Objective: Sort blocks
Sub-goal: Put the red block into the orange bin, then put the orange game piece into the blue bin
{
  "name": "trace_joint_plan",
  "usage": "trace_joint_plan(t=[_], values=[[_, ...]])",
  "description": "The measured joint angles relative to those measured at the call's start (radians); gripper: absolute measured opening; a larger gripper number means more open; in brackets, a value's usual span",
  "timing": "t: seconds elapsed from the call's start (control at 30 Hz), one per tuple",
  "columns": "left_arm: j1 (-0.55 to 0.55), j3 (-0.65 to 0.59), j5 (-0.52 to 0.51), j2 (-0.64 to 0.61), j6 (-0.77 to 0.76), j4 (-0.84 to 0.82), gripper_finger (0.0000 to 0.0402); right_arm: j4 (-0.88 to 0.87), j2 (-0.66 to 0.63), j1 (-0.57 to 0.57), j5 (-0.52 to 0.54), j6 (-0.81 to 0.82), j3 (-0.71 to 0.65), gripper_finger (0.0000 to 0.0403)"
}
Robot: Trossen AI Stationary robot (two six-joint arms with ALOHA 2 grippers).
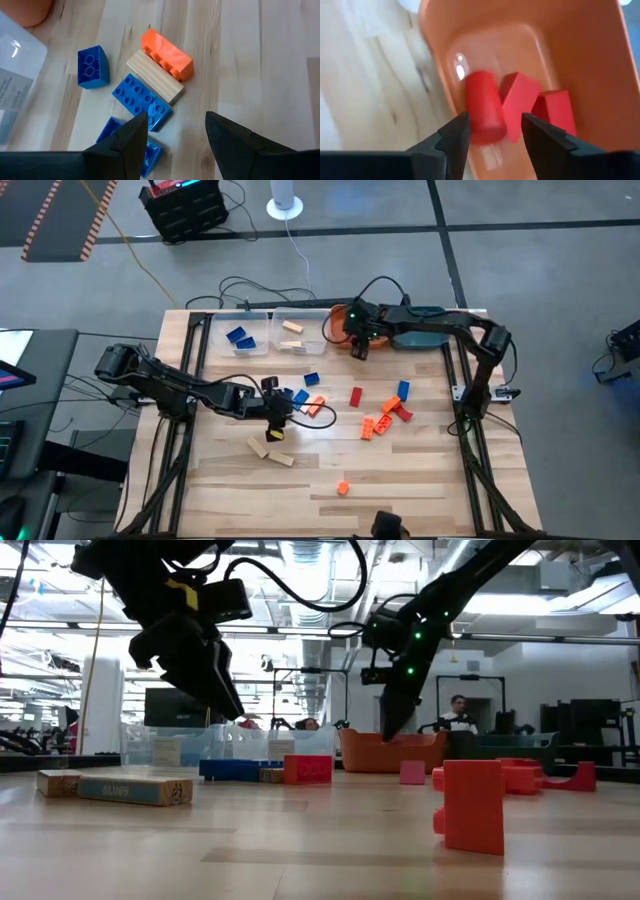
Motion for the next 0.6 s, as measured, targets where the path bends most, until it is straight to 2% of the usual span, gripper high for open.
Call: trace_joint_plan(t=[0.27,0.4,0.6], values=[[0.0,0.0,0.001,0.0,-0.015,0.024,0.0192,-0.125,-0.181,0.069,0.003,0.041,-0.013,0.0218],[0.0,0.0,0.003,0.0,-0.035,0.013,0.0192,-0.208,-0.294,0.182,-0.001,0.079,-0.086,0.0218],[-0.001,0.0,0.007,0.0,-0.022,0.017,0.0192,-0.3,-0.405,0.41,-0.011,0.124,-0.257,0.0218]])
